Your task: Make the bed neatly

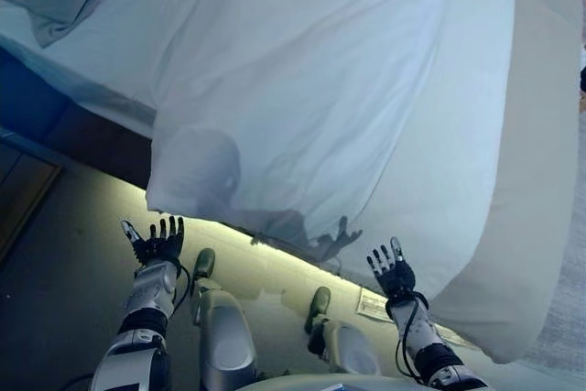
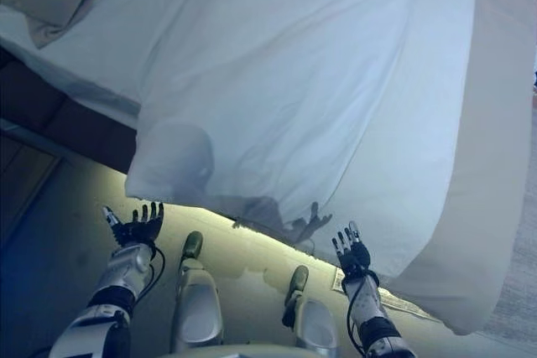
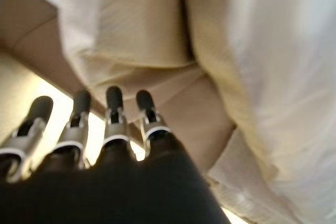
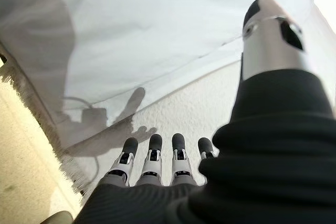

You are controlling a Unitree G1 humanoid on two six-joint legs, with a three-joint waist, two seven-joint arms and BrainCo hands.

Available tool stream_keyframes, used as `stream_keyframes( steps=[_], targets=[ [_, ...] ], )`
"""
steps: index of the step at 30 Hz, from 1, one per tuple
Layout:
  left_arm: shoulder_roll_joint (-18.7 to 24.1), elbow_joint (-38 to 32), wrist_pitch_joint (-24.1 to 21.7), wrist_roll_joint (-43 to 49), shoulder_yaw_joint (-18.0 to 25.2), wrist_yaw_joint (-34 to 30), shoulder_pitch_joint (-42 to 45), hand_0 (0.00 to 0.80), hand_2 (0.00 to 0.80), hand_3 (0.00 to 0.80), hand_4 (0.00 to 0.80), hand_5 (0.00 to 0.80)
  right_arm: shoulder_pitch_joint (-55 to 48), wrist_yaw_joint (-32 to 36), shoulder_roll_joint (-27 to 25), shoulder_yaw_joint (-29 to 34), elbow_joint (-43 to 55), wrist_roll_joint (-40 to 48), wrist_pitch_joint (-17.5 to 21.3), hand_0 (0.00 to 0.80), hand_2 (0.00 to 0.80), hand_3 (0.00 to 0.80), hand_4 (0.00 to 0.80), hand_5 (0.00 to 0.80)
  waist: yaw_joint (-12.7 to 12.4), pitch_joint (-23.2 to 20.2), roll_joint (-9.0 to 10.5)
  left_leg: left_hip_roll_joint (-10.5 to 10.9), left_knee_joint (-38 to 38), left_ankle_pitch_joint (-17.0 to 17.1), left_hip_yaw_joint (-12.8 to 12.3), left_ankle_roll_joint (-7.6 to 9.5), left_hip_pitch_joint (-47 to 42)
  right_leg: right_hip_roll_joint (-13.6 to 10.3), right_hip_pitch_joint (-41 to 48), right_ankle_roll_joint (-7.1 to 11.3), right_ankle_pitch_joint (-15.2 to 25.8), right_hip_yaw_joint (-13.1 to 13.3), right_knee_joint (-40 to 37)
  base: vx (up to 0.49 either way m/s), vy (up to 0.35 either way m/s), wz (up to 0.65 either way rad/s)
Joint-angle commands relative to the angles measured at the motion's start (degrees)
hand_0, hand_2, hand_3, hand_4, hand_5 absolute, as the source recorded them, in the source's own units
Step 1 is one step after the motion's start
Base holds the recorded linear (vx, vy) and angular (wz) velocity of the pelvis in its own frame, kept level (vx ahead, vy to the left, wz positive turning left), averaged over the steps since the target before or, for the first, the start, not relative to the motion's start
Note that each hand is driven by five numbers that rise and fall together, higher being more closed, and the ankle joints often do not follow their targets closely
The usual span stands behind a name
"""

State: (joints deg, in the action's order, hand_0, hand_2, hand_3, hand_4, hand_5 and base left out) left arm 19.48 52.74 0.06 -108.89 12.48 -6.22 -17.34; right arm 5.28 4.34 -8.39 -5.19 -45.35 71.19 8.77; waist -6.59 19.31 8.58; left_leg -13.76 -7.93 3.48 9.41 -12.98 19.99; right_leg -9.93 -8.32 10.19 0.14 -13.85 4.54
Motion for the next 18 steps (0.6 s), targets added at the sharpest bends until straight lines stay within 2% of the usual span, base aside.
stream_keyframes(
  steps=[1,5,9,11,18],
  targets=[
    [4.15,-0.89,-0.54,0.24,0.07,-1.17,-5.45,0.000,0.000,0.000,0.000,0.000,-0.16,-0.09,-1.27,1.41,5.12,2.75,3.08,0.000,0.000,0.000,0.000,0.000,-0.76,0.85,2.30,0.81,-5.29,-1.07,-1.09,5.62,2.61,-2.34,-2.32,0.14,3.25,1.59,2.52,-0.012,0.046,0.11],
    [6.58,-0.67,0.39,-0.95,1.02,-1.97,-7.92,0.000,0.000,0.000,0.000,0.000,0.37,0.84,-0.82,1.95,5.04,3.38,2.52,0.000,0.000,0.000,0.000,0.000,-0.99,1.28,3.53,1.23,-7.66,-2.01,-1.26,5.75,4.98,-2.65,-3.76,0.74,3.58,1.28,3.16,-0.005,0.041,0.07],
    [7.92,-0.24,3.76,-3.10,1.26,-3.93,-9.98,0.000,0.000,0.000,0.000,0.000,1.66,2.09,-0.21,2.01,4.31,3.40,1.73,0.000,0.000,0.000,0.000,0.000,-0.95,1.39,4.50,1.37,-9.18,-2.72,-1.59,5.89,6.68,-2.74,-5.15,1.23,3.89,1.48,3.66,0.000,0.038,0.06],
    [7.48,-1.16,5.40,-4.11,0.52,-4.47,-10.03,0.000,0.000,0.000,0.000,0.000,2.09,1.93,0.14,1.31,5.21,2.93,1.87,0.000,0.000,0.000,0.000,0.000,-1.08,1.50,4.81,1.37,-9.52,-2.93,-1.78,5.99,7.22,-2.82,-5.71,1.30,4.18,1.58,3.73,0.000,0.000,0.00],
    [3.77,-4.34,6.44,-4.11,-0.77,-5.69,-8.56,0.000,0.000,0.000,0.000,0.000,2.98,0.11,0.02,0.33,7.32,1.94,2.59,0.000,0.000,0.000,0.000,0.000,-1.72,1.79,5.42,1.82,-10.06,-3.12,-1.90,6.04,8.20,-3.04,-6.15,1.39,4.85,1.38,3.57,0.002,0.000,0.01]
  ],
)
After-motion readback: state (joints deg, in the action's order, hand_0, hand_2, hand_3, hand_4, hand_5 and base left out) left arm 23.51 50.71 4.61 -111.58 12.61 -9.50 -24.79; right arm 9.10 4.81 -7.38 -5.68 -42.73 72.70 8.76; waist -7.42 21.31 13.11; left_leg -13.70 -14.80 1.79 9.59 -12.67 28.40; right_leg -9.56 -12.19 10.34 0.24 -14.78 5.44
